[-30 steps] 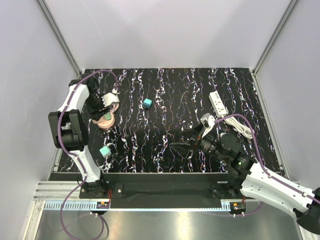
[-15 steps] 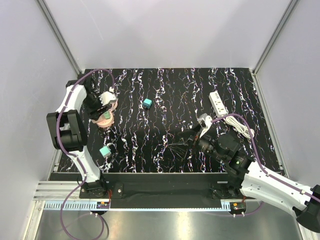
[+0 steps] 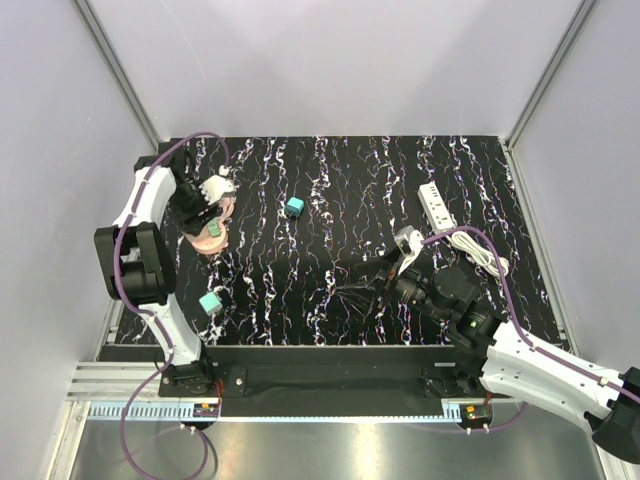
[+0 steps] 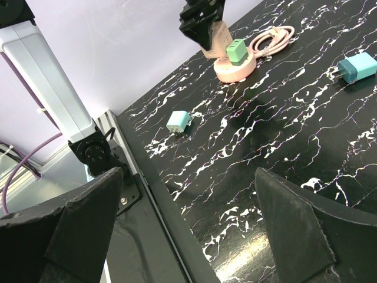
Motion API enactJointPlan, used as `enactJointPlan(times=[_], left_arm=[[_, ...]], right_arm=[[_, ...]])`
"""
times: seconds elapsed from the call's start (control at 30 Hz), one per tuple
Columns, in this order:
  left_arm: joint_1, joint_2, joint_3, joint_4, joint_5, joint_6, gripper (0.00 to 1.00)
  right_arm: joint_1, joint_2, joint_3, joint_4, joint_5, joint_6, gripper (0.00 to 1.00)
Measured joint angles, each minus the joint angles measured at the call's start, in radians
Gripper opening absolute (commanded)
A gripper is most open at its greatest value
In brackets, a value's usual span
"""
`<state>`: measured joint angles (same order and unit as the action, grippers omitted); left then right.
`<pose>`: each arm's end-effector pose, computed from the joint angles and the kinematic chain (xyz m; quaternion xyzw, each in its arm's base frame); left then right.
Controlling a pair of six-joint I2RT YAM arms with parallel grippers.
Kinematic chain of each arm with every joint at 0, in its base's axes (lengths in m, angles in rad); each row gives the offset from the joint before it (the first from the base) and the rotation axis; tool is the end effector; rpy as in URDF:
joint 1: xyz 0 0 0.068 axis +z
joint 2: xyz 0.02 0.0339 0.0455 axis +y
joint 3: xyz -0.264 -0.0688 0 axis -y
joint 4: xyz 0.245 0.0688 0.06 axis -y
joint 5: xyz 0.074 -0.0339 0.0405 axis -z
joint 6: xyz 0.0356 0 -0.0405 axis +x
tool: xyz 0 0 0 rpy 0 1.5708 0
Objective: Insert the plug
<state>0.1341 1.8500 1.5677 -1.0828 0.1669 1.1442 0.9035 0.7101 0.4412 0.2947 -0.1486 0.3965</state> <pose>0.3646 0.0432 0.2498 0.4871 0.8634 -0.0055 0.1316 0.1079 0.1455 0.2812 -0.2260 0.6604 0.4735 0.5372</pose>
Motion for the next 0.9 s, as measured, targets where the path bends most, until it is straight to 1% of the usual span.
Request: enactJointPlan(times=[0.2, 0.53, 0.9], left_arm=[[-0.034, 0.0, 0.043, -0.019, -0.01, -0.042, 0.0], [0.01, 0.004, 0.025, -0.023, -0.01, -0.039, 0.0], [0.004, 0.023, -0.007, -0.012, -0.01, -0.039, 0.0]], right_arm=[[0.0, 0.0, 0.0, 0.0, 0.0, 0.0, 1.0], [0.0, 0.006, 0.0, 0.0, 0.0, 0.0, 0.99], [0.0, 0.005, 0.0, 0.0, 0.002, 0.0, 1.0]])
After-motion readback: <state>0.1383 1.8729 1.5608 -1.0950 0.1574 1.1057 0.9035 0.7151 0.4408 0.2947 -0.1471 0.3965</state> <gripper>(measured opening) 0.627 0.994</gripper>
